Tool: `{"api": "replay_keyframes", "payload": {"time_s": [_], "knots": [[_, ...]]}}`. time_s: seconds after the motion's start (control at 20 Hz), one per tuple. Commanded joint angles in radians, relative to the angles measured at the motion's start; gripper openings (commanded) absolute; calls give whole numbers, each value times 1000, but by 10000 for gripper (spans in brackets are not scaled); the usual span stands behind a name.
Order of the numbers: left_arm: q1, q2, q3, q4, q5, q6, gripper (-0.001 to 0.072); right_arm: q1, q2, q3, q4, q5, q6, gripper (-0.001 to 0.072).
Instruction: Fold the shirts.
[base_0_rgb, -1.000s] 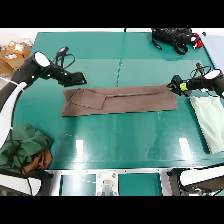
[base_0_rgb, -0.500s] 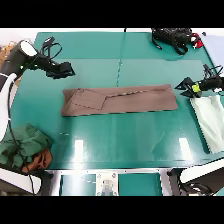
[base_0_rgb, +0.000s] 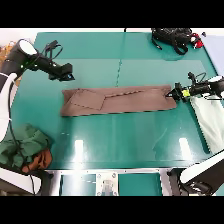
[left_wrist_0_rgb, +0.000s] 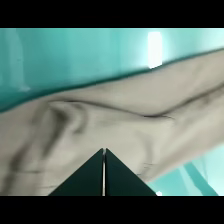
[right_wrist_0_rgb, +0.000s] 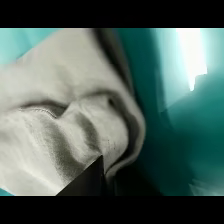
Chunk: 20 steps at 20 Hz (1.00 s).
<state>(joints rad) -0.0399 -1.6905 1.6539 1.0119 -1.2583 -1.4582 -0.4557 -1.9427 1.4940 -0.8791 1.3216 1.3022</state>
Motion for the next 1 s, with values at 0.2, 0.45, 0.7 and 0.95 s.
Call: {"api": "replay_keyframes", "payload": {"time_s": [0.2, 0.45, 0.7, 0.95], "knots": [[-225, -97, 1, -39, 169, 21, 29, 11, 122, 24, -6, 101, -2, 16], [-435, -228, 3, -184, 340, 41, 29, 13, 433, 24, 72, 200, 21, 17], [-584, -306, 8, -311, 546, 54, 29, 47, 658, 24, 177, 281, 29, 17], [-639, -372, 86, -372, 591, 53, 29, 74, 694, 19, 183, 279, 29, 18]]}}
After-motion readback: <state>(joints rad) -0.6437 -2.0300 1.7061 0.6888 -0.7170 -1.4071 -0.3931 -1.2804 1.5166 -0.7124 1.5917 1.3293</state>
